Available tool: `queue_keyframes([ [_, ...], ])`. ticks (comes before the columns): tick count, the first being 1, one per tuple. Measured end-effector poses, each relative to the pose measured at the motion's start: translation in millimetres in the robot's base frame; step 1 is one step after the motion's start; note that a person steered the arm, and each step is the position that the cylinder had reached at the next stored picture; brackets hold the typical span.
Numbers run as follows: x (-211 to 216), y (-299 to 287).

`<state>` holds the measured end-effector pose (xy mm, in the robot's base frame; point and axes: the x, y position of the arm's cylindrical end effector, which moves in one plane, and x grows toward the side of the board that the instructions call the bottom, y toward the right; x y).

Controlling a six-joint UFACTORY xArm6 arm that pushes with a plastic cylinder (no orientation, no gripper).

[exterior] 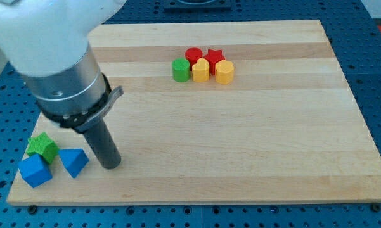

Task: Push the blue triangle closer to the blue cube and the green star

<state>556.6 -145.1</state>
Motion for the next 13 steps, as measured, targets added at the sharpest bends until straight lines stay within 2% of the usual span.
queue_keyframes([
  [2,-5.2,-17.8],
  [5,23.8,-48.6],
  [6,25.3,-33.2],
  [7,11.4,-0.6],
  [8,-6.2,0.4],
  [10,-8.3,-34.5],
  [13,-1.9,-42.1],
])
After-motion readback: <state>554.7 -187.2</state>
